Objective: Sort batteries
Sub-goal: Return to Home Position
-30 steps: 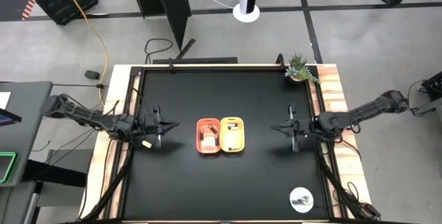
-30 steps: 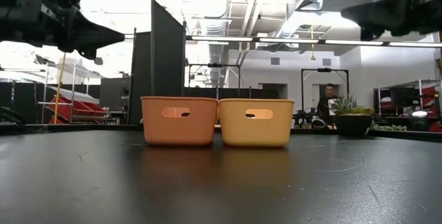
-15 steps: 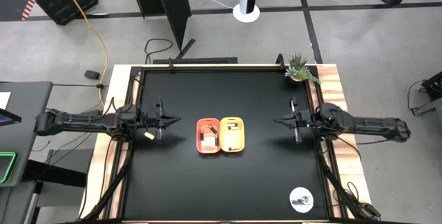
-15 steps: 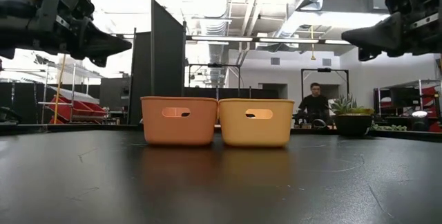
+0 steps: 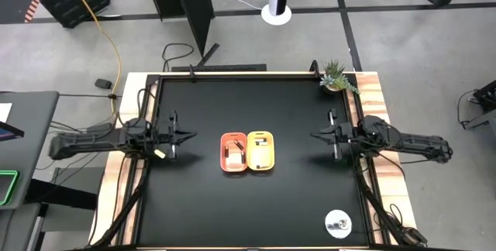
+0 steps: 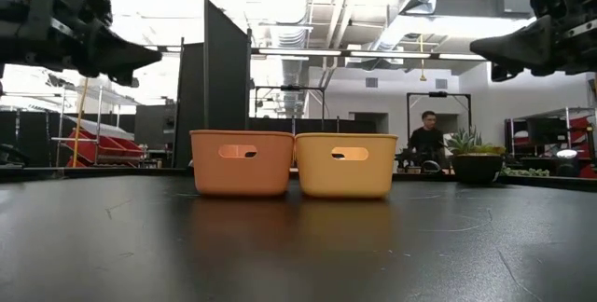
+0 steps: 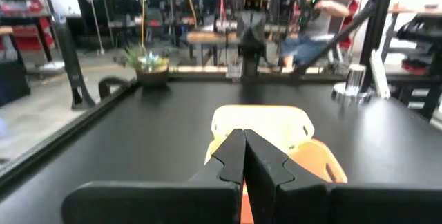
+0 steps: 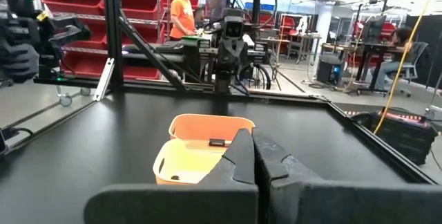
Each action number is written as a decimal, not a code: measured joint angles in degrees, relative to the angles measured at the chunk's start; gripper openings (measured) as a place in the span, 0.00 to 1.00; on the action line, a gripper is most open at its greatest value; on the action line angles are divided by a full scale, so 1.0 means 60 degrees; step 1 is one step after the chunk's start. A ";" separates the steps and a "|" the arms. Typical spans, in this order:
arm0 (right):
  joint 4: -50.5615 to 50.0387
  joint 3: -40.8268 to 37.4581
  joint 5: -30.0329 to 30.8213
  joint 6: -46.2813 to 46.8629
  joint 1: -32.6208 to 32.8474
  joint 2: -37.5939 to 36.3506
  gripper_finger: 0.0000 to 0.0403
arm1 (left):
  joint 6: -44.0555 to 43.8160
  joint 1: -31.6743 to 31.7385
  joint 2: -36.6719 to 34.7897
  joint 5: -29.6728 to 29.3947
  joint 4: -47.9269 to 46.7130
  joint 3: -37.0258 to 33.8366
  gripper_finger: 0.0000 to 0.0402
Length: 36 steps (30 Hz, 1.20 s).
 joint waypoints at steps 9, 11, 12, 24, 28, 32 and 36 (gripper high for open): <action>-0.0076 -0.0007 0.0208 -0.0149 -0.0015 0.0100 0.00 | 0.0117 0.0018 -0.1097 0.0266 -0.0827 -0.0011 0.00; -0.0081 -0.0007 0.0217 0.0183 -0.0004 0.0168 0.02 | 0.0105 0.0013 -0.1170 0.0262 -0.0842 -0.0011 0.00; -0.0080 -0.0007 0.0219 0.0497 0.0010 0.0186 0.03 | 0.0081 0.0011 -0.1205 0.0256 -0.0834 -0.0011 0.00; -0.0091 -0.0010 0.0219 0.2537 0.0007 0.0230 0.09 | 0.0008 0.0015 -0.1207 -0.0119 -0.0907 -0.0011 0.01; -0.0091 -0.0014 0.0219 0.2539 0.0007 0.0233 0.09 | 0.0008 0.0015 -0.1207 -0.0119 -0.0904 -0.0011 0.01; -0.0091 -0.0014 0.0219 0.2541 0.0007 0.0233 0.09 | 0.0008 0.0015 -0.1207 -0.0119 -0.0900 -0.0011 0.01; -0.0091 -0.0014 0.0219 0.2547 0.0007 0.0233 0.09 | 0.0008 0.0015 -0.1207 -0.0119 -0.0900 -0.0011 0.01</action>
